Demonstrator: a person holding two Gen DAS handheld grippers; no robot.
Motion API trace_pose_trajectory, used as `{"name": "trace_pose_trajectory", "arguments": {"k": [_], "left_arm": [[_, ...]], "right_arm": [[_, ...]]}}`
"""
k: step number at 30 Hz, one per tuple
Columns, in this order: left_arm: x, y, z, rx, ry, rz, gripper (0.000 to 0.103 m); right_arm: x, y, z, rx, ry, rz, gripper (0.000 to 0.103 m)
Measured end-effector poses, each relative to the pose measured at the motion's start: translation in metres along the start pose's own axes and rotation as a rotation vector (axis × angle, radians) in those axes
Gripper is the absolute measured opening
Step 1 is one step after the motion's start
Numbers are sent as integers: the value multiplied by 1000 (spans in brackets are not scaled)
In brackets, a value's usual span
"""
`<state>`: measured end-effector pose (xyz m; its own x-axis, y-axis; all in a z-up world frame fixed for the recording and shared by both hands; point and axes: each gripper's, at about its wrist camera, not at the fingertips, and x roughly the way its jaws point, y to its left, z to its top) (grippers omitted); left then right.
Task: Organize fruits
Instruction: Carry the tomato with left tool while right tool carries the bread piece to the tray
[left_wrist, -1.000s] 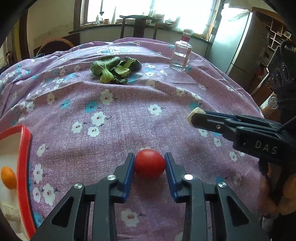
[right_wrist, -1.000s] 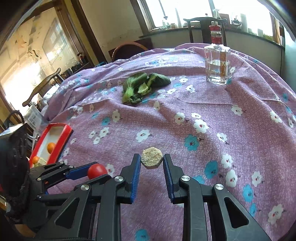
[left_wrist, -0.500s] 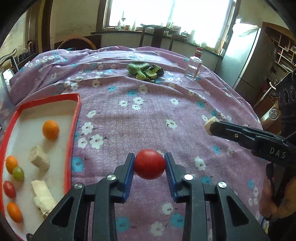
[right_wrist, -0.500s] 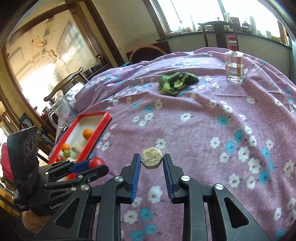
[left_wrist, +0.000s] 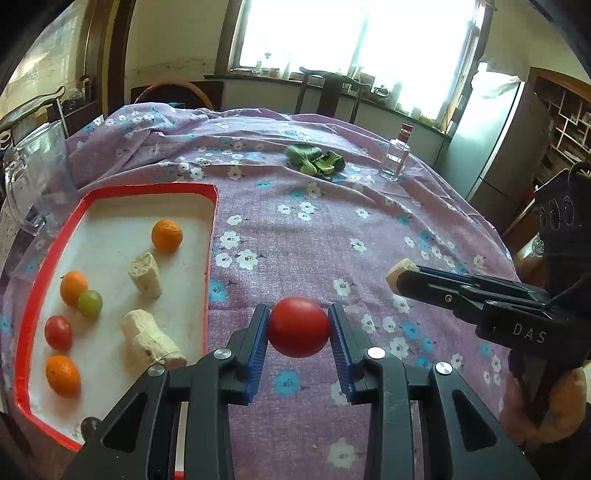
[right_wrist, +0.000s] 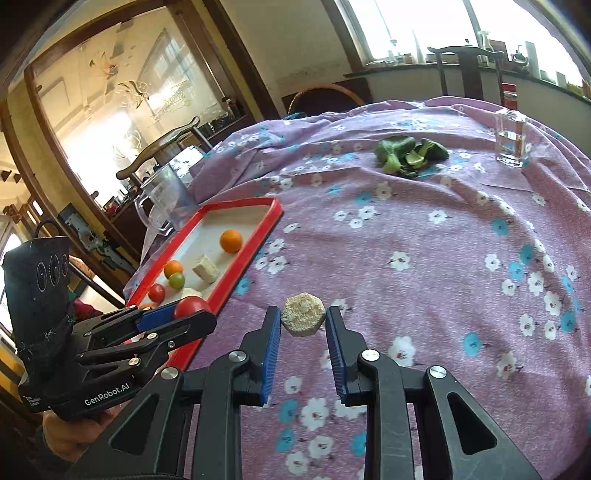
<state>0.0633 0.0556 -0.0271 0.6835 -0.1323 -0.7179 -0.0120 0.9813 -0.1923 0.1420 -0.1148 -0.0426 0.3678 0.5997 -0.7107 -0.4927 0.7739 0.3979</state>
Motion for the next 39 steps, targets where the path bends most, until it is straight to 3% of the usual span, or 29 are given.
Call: {"name": "trace_pose_trajectory", "arguments": {"k": [9,31,39], "left_arm": [[-18,14,-11,-13,-8,0,32],[-46,46,-30,-41,-34,85,32],[-54,73,-35,-101,-39,65,32]], "right_arm": [[6,27,-10,-28,23,11,25],[29,71,-14,-88,68,37,25],[45,82,-8,-105,84,49,25]]}}
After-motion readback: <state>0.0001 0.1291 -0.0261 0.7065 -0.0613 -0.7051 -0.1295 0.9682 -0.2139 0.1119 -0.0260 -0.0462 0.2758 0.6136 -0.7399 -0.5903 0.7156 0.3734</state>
